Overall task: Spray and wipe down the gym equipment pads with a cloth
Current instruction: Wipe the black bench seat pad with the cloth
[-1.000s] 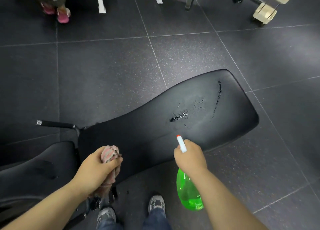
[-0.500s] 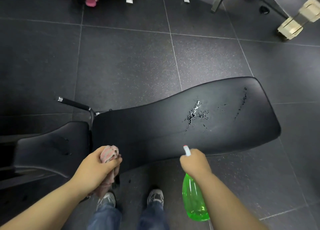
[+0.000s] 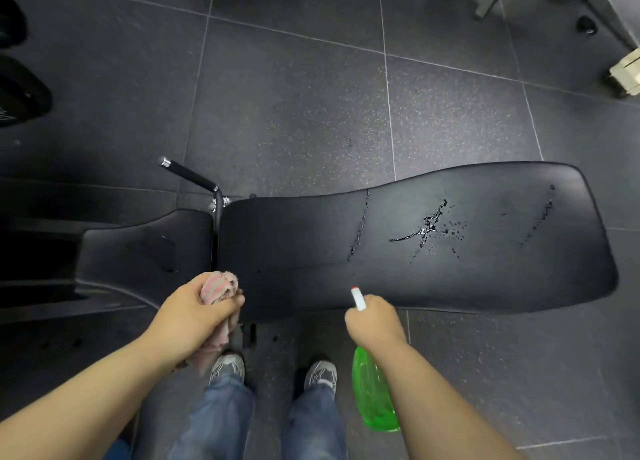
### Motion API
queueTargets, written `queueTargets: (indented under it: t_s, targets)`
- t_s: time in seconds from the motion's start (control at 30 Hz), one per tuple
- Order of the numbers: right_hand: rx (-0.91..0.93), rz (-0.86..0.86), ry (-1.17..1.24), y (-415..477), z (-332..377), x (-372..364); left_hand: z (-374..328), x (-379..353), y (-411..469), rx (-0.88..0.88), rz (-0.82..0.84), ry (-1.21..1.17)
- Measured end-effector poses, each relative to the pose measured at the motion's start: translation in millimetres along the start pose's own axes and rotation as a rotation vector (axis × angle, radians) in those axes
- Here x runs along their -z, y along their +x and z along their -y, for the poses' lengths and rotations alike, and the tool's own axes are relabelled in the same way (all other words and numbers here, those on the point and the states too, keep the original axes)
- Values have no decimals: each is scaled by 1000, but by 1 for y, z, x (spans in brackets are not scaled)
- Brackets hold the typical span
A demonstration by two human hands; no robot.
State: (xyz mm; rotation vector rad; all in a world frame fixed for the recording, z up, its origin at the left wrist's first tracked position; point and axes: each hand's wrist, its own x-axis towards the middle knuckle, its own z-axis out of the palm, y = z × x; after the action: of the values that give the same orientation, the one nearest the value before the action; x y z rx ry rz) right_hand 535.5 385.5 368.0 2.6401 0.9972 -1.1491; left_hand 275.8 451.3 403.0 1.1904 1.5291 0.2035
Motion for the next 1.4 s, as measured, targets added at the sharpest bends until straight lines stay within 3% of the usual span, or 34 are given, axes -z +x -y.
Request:
queueTargets:
  t_s: [0.1, 0.3, 0.5, 0.6, 0.87, 1.0, 1.13, 1.3, 1.4]
  targets:
    - [60, 32, 7, -7, 16, -12, 10, 10, 2, 5, 16, -27]
    - [241, -121, 64, 0, 77, -12, 28, 36, 10, 12, 7, -86]
    - [90, 138, -88, -8, 87, -46, 40, 51, 8, 25, -22, -96]
    - [147, 248, -128, -17, 90, -63, 47, 58, 7, 32, -20, -98]
    - [341, 83, -150, -13, 146, -77, 76, 77, 13, 71, -80, -87]
    - [166, 217, -212, -12, 136, -96, 87, 80, 10, 82, -104, -79]
    - [191, 373, -297, -27, 112, -117, 96, 78, 4, 115, -110, -82]
    - [471, 326, -196, -48, 84, -137, 107, 66, -6, 187, -9, -51]
    - [519, 198, -161, -59, 75, -150, 124, 52, -15, 285, -1, -26]
